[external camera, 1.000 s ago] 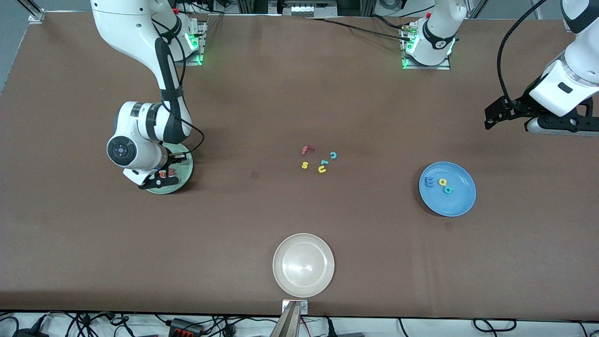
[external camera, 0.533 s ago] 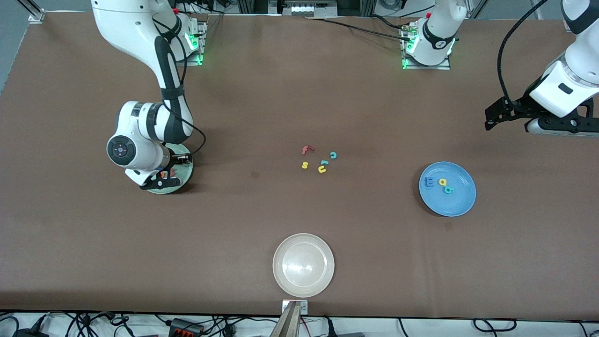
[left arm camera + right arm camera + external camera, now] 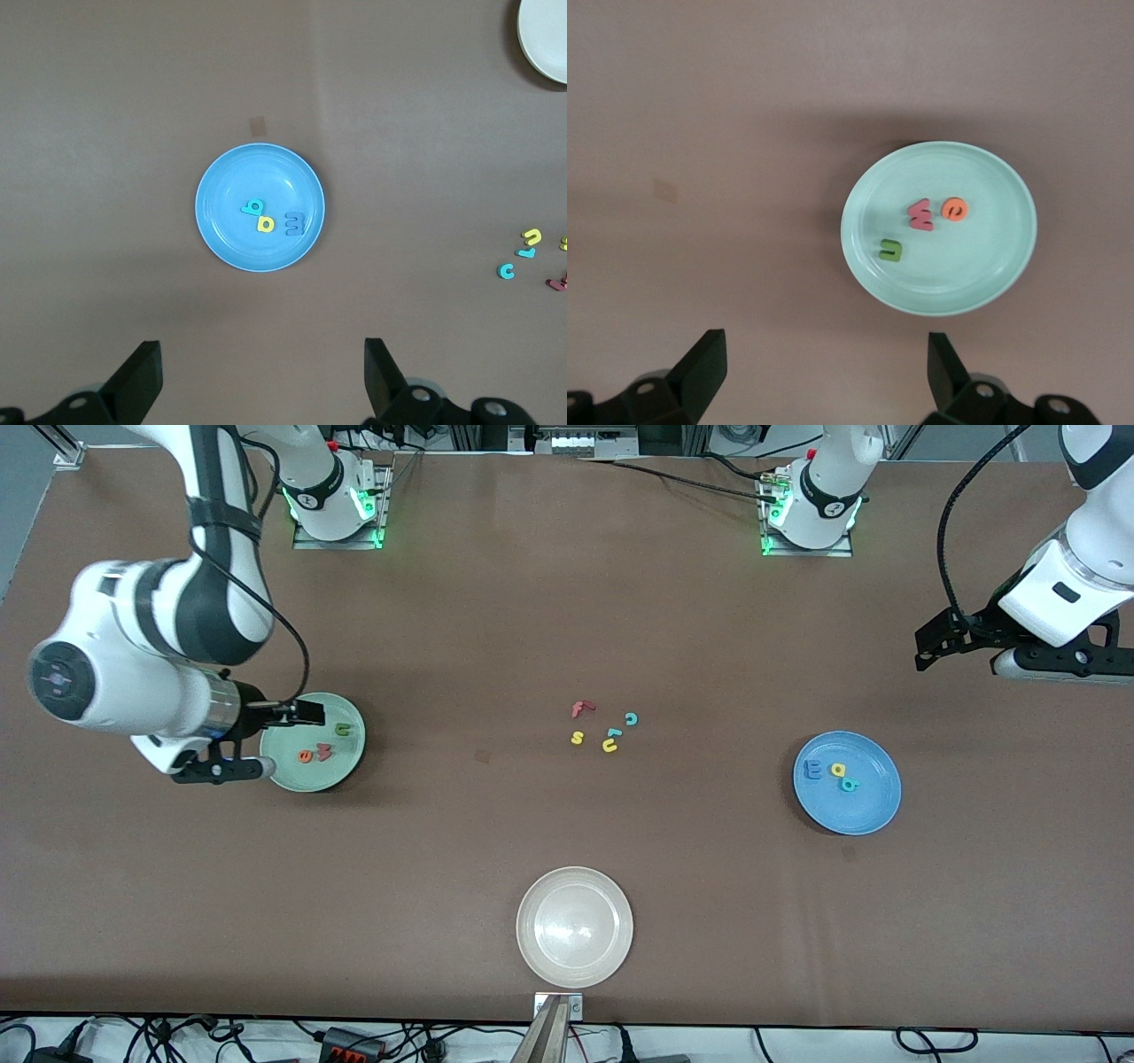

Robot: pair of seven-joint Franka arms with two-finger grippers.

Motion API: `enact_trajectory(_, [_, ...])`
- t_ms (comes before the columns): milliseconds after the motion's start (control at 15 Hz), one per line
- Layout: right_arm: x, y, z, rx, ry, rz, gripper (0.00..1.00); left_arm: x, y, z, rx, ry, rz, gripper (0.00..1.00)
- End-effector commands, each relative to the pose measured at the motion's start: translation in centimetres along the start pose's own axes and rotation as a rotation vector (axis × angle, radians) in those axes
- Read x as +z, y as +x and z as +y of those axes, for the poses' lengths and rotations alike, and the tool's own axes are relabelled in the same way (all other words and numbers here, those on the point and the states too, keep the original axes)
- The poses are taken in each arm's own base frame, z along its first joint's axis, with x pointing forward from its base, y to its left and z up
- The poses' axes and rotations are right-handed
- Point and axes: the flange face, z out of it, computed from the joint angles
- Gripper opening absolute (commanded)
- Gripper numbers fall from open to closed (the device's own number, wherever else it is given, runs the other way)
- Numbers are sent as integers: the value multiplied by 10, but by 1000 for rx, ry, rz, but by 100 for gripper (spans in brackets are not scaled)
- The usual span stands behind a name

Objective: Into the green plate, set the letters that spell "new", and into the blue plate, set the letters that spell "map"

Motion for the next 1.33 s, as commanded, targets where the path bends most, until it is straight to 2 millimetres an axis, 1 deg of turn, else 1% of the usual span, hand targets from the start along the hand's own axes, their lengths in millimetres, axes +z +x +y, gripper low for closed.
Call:
enact_trajectory(0, [-36, -1, -13, 43, -8, 5, 100, -10, 0, 1, 12, 3, 6, 100])
enact_trajectory(67, [-49, -3, -12, 53, -10, 10, 100, -21, -2, 3, 20, 3, 28, 100])
enact_trajectory(133, [-61, -5, -5, 71, -5, 24, 100, -37, -3, 1, 14, 3, 55, 100])
enact_trajectory(267, [-95, -19, -1, 82, 34, 77, 100, -57, -3, -6, 3, 2, 65, 100])
enact_trajectory(333, [-105, -24, 6, 103, 53, 87, 100, -63, -4, -8, -3, 2, 65, 100])
enact_trajectory(400, [-117, -29, 20, 136, 79, 100, 100, -71, -5, -9, -10, -16, 80, 100])
enact_trajectory(467, [-135, -37, 39, 185, 100, 119, 100, -101, -7, -4, -9, -26, 130, 100])
enact_trajectory(533, [-152, -43, 50, 188, 102, 135, 100, -112, -10, 1, -19, -25, 131, 100])
enact_trajectory(600, [-161, -47, 61, 191, 81, 143, 100, -117, -11, -2, -56, -30, 137, 100])
enact_trajectory(667, [-175, -54, 60, 179, 25, 153, 100, -115, -9, -1, -63, -32, 138, 100])
enact_trajectory(733, [-194, -63, 59, 164, -41, 187, 100, -114, -7, -1, -63, -32, 143, 100])
enact_trajectory(800, [-211, -70, 67, 159, -84, 220, 100, -111, -4, 3, -57, -31, 144, 100])
enact_trajectory(867, [-228, -75, 74, 156, -93, 253, 100, -103, 2, 7, -52, -31, 137, 100])
enact_trajectory(933, [-240, -78, 87, 154, -76, 279, 100, -98, 4, 13, -41, -32, 130, 100])
enact_trajectory(1000, [-251, -83, 98, 136, -61, 304, 100, -93, 9, 14, -40, -35, 130, 100])
enact_trajectory(1067, [-261, -92, 108, 106, -49, 326, 100, -90, 11, 14, -40, -36, 127, 100])
enact_trajectory(1133, [-266, -98, 119, 100, -41, 335, 100, -89, 11, 14, -39, -34, 124, 100])
enact_trajectory(1200, [-269, -103, 121, 91, -44, 336, 100, -88, 9, 15, -37, -33, 116, 100])
enact_trajectory(1267, [-268, -103, 123, 95, -53, 331, 100, -87, 10, 14, -37, -30, 113, 100])
